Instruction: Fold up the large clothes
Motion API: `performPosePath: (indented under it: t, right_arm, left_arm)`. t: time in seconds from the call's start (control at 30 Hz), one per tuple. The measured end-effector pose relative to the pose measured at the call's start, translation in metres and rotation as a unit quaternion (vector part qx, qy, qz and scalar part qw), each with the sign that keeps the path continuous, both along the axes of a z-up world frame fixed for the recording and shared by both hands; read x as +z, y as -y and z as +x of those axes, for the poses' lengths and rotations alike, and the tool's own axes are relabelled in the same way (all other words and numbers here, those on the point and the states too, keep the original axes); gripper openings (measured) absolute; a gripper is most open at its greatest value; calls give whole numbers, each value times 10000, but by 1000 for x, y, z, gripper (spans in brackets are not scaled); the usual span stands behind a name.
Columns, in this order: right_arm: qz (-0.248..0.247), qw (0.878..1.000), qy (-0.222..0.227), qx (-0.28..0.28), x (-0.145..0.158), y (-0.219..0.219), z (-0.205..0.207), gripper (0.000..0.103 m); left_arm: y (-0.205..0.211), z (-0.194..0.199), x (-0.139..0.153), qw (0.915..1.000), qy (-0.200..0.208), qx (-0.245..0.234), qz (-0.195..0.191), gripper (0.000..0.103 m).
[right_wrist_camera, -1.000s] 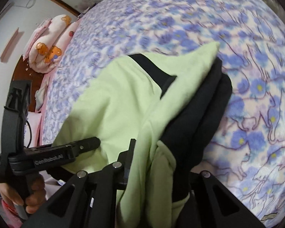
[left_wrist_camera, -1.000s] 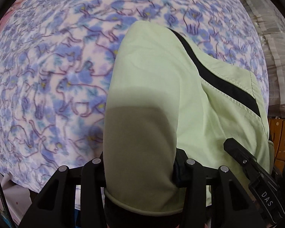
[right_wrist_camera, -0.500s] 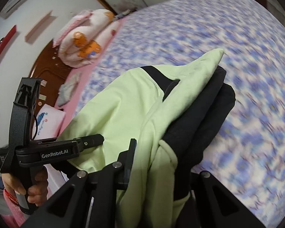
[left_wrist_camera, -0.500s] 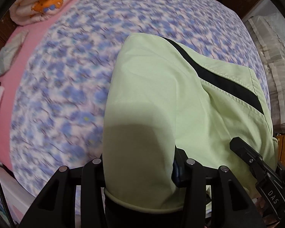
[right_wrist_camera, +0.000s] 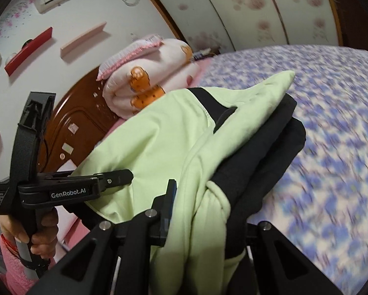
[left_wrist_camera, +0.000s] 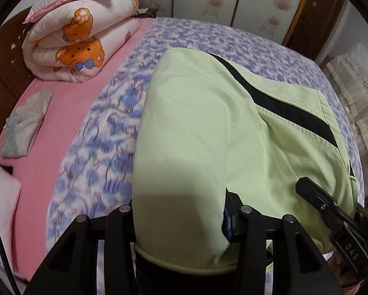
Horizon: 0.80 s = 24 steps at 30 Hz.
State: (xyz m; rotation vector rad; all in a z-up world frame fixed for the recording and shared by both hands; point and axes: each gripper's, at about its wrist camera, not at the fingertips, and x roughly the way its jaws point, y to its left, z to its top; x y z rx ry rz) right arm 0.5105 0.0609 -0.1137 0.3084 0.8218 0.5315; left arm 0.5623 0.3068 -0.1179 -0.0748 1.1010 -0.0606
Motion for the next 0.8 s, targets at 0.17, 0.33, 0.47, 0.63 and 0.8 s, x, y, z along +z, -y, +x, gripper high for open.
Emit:
performPosePath:
  t: [0.17, 0.33, 0.47, 0.63, 0.8]
  right_arm:
    - [194, 9998, 64, -50, -72, -15, 46, 13]
    - [21, 9997, -239, -17, -168, -26, 55, 13]
    - [456, 9964, -706, -140, -236, -13, 38, 15]
    - [894, 9905, -1036, -146, -260, 5, 27, 18]
    - [595, 9921, -1101, -69, -252, 5, 28, 23]
  left_arm:
    - [-41, 41, -85, 9991, 94, -20, -407, 43]
    - [-70, 53, -190, 9957, -148, -127, -909, 44]
    - [-81, 24, -241, 9923, 25, -260, -1214, 48]
    - [-91, 10, -267, 9854, 198, -150, -1682, 53]
    - [-86, 14, -266, 9875, 74, -202, -1559, 58]
